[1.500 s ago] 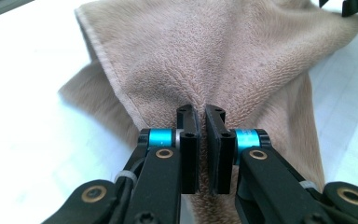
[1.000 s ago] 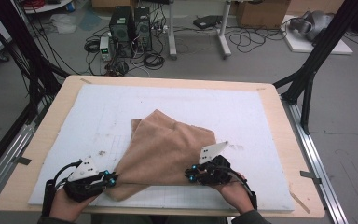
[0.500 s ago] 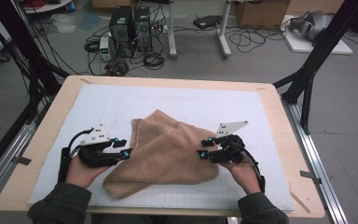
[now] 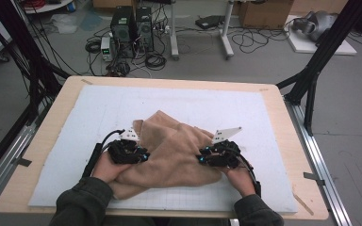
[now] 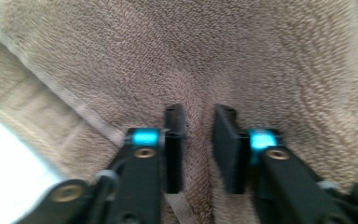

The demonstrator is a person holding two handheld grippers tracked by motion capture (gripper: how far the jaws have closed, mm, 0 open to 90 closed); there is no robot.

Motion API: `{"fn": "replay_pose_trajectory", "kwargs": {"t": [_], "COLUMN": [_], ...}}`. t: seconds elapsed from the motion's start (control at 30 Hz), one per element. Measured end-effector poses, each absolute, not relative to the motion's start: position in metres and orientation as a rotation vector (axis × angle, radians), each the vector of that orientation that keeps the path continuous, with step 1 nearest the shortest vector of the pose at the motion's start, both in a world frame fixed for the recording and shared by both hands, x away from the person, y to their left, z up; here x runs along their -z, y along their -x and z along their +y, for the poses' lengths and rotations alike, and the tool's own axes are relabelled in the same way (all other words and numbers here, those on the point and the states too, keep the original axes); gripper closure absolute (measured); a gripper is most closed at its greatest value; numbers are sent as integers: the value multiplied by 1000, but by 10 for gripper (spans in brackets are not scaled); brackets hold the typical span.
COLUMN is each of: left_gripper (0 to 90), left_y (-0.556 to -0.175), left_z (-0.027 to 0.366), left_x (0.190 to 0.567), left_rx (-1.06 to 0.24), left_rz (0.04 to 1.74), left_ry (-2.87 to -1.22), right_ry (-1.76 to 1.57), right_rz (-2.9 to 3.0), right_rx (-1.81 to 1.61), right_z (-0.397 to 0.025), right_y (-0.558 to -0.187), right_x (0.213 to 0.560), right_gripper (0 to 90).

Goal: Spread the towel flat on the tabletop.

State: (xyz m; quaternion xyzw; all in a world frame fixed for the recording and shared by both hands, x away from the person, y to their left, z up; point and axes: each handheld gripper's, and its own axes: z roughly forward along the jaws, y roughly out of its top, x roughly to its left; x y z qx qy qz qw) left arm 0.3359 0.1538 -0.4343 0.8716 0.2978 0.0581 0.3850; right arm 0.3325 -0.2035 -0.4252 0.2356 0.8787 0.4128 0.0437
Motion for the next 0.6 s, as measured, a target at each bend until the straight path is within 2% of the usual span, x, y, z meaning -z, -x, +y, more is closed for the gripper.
{"fn": "replay_pose_trajectory", "kwargs": {"t": [0.2,0.6], "left_gripper": [851,857], "left_y": [-328,-288], "left_z": [155,187], "left_x": [429,400], "left_rx": [-208,-268], "left_rz": [749,741], "left_ry": [-2222,-2103], "right_ry": [-677,-600], "right_rz": [2689,2667], "right_rx": [-1259,-1324], "right_z": [-206,-212], "right_y": [-327,-308], "right_x": [417,395], "right_gripper": [808,821]}}
